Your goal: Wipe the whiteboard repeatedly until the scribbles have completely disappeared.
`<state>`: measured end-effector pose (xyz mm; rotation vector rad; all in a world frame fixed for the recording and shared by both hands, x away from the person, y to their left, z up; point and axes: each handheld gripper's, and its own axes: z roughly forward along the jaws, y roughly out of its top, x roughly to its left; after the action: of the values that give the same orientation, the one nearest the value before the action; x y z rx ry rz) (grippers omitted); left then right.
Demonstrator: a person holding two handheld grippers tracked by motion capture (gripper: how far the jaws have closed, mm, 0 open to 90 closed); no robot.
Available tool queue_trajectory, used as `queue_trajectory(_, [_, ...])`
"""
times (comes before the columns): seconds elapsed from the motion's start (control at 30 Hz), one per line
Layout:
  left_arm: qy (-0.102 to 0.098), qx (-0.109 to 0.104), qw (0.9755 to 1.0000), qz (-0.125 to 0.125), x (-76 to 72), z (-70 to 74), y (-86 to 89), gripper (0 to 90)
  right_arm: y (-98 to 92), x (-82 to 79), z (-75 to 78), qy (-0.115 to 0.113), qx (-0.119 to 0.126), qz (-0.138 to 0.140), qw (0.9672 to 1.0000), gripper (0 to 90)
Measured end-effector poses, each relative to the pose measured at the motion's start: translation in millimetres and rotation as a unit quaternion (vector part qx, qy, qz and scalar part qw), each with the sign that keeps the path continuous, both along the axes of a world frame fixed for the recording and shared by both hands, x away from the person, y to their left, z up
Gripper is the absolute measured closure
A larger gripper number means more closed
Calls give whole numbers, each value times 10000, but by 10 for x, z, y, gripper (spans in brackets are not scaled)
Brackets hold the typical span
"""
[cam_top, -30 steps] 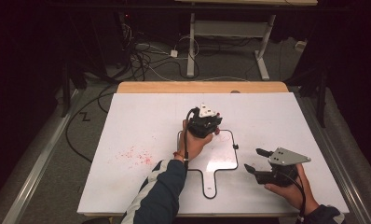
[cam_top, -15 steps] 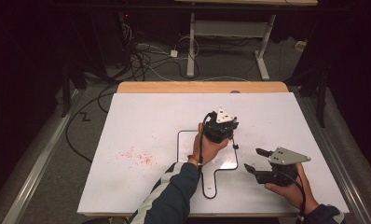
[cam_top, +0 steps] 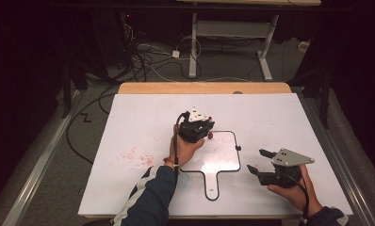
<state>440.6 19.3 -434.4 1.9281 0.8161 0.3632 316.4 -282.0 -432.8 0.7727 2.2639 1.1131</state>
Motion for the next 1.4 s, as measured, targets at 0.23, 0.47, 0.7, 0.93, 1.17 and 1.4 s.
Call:
queue_trajectory(0.23, [-101, -36, 9997, -198, -71, -12, -286, 790, 25, 15, -25, 51, -32, 22, 10000, 303])
queue_trajectory(0.47, [-150, 42, 9980, -609, -152, 12, -725, 789, 16, 13, -10, 17, -4, 31, 10000, 303])
queue_trajectory(0.7, [-256, 218, 9990, -293, -70, 20, -642, 790, -20, 3, 4, -7, 13, -21, 10000, 303])
queue_trajectory(0.93, [-106, 117, 9999, -45, 29, 18, -405, 790, -23, -1, 6, -11, -3, -46, 10000, 304])
queue_trajectory(1.17, [-176, 60, 9995, -266, -47, 7, -696, 790, -10, 1, 10, -20, -4, -23, 10000, 304])
queue_trajectory(1.4, [-222, 138, 9986, -451, -105, 21, -881, 790, -29, 4, 10, -30, 15, -27, 10000, 304])
